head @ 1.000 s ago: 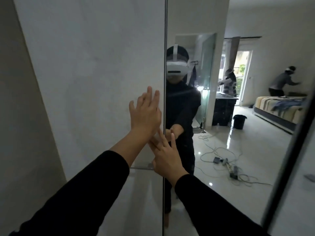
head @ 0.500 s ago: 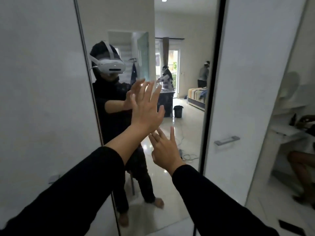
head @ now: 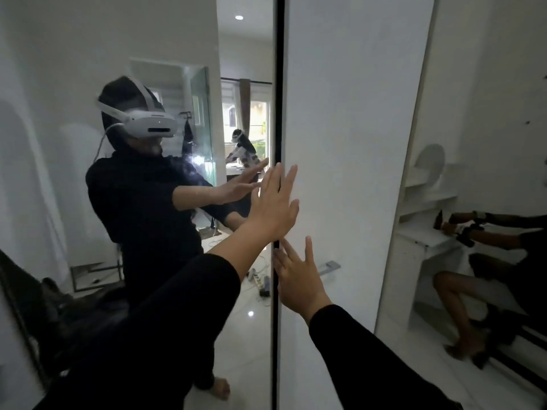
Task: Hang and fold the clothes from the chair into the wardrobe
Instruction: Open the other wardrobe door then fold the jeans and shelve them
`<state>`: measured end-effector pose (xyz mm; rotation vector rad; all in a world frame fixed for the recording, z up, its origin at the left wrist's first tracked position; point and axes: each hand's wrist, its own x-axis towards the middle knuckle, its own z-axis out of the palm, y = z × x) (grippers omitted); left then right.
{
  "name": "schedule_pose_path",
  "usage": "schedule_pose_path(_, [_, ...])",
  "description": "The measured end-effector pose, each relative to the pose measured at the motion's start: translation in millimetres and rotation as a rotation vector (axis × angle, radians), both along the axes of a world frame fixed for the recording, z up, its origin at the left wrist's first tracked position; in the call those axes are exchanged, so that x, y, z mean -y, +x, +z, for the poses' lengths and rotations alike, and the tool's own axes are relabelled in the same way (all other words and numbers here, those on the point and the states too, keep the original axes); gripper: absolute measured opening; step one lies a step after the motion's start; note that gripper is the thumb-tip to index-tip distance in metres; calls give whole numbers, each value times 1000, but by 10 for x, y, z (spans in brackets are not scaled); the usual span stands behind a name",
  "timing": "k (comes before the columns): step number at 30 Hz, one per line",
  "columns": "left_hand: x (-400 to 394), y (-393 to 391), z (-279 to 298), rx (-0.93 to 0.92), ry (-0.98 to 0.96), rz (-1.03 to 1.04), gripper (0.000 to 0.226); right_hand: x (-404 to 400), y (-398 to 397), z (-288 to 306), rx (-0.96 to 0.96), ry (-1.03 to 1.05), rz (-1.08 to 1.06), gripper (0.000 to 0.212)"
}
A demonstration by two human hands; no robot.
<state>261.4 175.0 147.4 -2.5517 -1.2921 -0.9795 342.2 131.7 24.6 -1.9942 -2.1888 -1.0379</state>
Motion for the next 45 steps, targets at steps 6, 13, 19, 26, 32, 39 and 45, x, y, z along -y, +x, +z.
schedule_pose_path(6, [-49, 312, -63, 250, -117, -15, 75, -54, 203, -8, 96, -47, 139, 62])
schedule_pose_path(13, [-43, 320, -10, 522, -119, -71, 74, -131, 159, -263, -45, 43, 78, 62])
schedule_pose_path(19, [84, 350, -17, 644, -37, -146, 68, 186, 294, -355, -88, 192, 99, 61])
schedule_pose_path(26, [449, 561, -72, 656, 75, -258, 62, 766, 496, -398, -130, 212, 17, 60])
schedule_pose_path(32, [853, 823, -104, 648, 106, -428, 64, 1175, 641, -324, -199, 295, -63, 40])
schedule_pose_path(39, [1384, 1358, -38, 449, 133, -592, 39, 1693, 1153, -204, -245, 516, -287, 39])
schedule_pose_path(45, [1655, 2083, -61, 255, 187, -646, 31, 2125, 1696, -162, -360, 371, -503, 47])
